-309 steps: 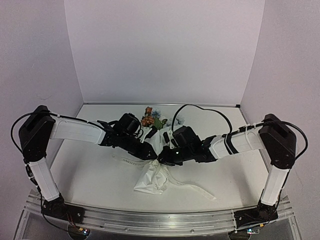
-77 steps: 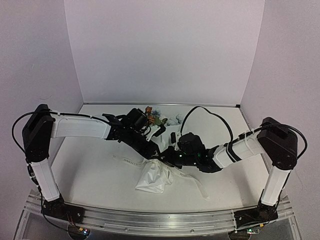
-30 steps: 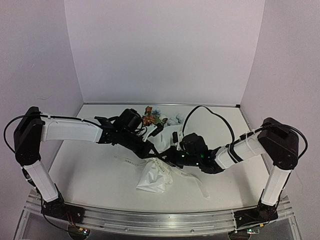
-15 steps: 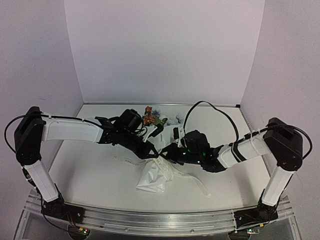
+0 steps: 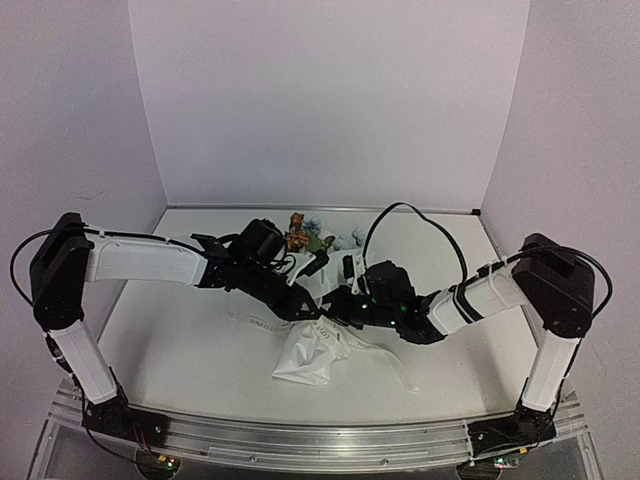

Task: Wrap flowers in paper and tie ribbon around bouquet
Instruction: Cross the half-tied ribbon over the folded bouquet.

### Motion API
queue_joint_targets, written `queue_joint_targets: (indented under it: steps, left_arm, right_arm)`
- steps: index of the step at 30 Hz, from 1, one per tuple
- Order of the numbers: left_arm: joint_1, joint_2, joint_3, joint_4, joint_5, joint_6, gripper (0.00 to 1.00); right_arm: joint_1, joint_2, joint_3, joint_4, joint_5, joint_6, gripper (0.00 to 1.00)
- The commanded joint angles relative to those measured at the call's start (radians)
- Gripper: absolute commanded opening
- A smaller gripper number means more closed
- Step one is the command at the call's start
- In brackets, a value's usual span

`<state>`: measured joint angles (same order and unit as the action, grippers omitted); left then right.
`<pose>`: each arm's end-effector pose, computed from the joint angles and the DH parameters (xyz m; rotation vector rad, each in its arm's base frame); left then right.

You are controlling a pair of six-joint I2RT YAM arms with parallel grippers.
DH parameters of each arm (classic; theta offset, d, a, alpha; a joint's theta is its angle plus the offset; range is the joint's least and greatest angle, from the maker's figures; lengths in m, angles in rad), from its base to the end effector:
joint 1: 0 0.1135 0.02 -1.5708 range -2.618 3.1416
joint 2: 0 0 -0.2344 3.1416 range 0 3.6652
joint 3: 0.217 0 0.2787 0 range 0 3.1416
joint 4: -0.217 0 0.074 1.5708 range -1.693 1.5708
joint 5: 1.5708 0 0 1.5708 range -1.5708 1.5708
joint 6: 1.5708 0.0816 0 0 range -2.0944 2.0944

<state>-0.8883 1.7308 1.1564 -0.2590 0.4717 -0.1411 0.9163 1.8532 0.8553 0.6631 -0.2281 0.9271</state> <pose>0.2343 -0.3470 0.1388 1.1459 2.2773 -1.0138 0.2461 0.3510 0.0920 -0.1656 2.1786 1.3840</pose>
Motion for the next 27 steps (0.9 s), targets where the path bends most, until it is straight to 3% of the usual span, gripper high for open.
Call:
queue_joint_targets:
  steps: [1,18,27]
  left_arm:
    - [0.004,0.013,0.008,0.040,0.001,-0.020,0.23]
    - [0.037,-0.058,0.018,0.065,-0.087,-0.064,0.49]
    - [0.047,-0.090,0.019,0.060,-0.075,-0.066,0.52]
  right_arm:
    - [-0.024,0.042,0.046,0.121,-0.055,0.007,0.00]
    - [-0.031,0.067,0.042,0.157,-0.143,-0.126,0.00]
    - [-0.031,0.081,0.042,0.158,-0.127,-0.146,0.00]
